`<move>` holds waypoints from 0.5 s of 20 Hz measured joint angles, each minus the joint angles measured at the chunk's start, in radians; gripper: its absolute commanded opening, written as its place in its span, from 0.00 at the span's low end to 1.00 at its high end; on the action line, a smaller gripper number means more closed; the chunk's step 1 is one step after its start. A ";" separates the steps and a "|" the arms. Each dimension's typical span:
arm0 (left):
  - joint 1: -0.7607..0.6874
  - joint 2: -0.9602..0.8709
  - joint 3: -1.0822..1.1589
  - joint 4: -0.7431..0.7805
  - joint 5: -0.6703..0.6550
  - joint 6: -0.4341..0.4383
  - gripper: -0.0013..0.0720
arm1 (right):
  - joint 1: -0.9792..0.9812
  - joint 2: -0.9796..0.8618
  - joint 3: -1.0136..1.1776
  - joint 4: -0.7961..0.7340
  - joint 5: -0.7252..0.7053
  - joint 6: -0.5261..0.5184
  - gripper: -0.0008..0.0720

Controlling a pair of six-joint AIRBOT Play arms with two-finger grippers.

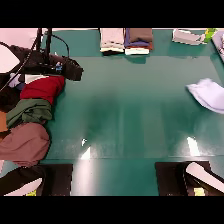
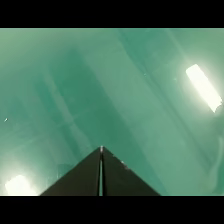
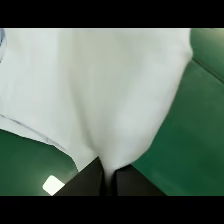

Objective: Fold the shirts.

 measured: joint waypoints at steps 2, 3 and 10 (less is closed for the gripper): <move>-0.002 0.000 0.000 -0.001 0.006 0.000 0.05 | -0.076 0.026 -0.061 0.000 -0.005 -0.006 0.04; -0.002 0.000 0.000 -0.001 0.006 -0.001 0.05 | -0.096 0.039 -0.093 0.000 -0.006 -0.007 0.03; -0.002 0.000 0.000 -0.001 -0.001 -0.001 0.05 | -0.117 0.068 -0.176 -0.045 0.016 -0.030 0.28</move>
